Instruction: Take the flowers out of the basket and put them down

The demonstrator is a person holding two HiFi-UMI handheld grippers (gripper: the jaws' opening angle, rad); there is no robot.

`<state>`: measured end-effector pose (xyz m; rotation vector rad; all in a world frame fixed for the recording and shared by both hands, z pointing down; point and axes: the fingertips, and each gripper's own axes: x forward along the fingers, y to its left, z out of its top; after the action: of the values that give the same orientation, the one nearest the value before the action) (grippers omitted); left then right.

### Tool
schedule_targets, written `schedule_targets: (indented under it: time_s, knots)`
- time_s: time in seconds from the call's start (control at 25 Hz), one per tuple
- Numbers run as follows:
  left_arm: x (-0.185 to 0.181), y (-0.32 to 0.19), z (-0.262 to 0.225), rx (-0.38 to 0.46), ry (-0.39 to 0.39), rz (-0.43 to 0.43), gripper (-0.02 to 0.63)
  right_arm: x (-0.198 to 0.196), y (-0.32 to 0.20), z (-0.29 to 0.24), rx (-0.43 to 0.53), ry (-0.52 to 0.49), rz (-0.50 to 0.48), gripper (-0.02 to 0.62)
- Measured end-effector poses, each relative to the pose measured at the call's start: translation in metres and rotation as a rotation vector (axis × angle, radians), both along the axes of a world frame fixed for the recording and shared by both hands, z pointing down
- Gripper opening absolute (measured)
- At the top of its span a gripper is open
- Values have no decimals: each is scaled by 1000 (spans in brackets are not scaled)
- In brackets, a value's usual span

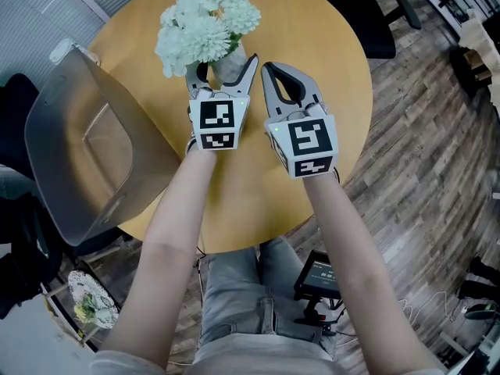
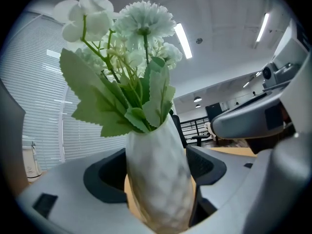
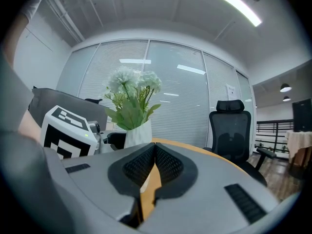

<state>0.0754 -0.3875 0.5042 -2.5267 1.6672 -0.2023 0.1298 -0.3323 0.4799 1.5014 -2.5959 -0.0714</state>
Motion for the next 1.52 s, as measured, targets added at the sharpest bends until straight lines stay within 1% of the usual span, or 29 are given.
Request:
schedule_targets:
  time_s: [0.08,0.16,0.36,0.64,0.88,1.08,1.36,1.52]
  knots:
    - [2,1,3,-3,-24,4,360,-1,1,-1,2,2,-7,25]
    - [2,1,4,-10,-26,8,370,-1,1,-1,1,2,-10,25]
    - [-4,-4,2,-19,16,-6,406,1,-4,-1,-8,4,-8,25]
    - [-9,3,2,-21,46,-19,408,0,0,-1,-8,14,-5,25]
    - [-8,7,1,-30,31,-14,414,-1,-1,-2,-11,24,1,25]
    - [-11,14,0,-49,31,-25,414,-1,3,-3,-18,44,-1,25]
    - [-11,27,-2,-80,38,-22,413,2,7,5,-73,100,-1,25]
    - [-14,39,-1,-93,47,-39,413,2,14,13,-112,117,-9,25]
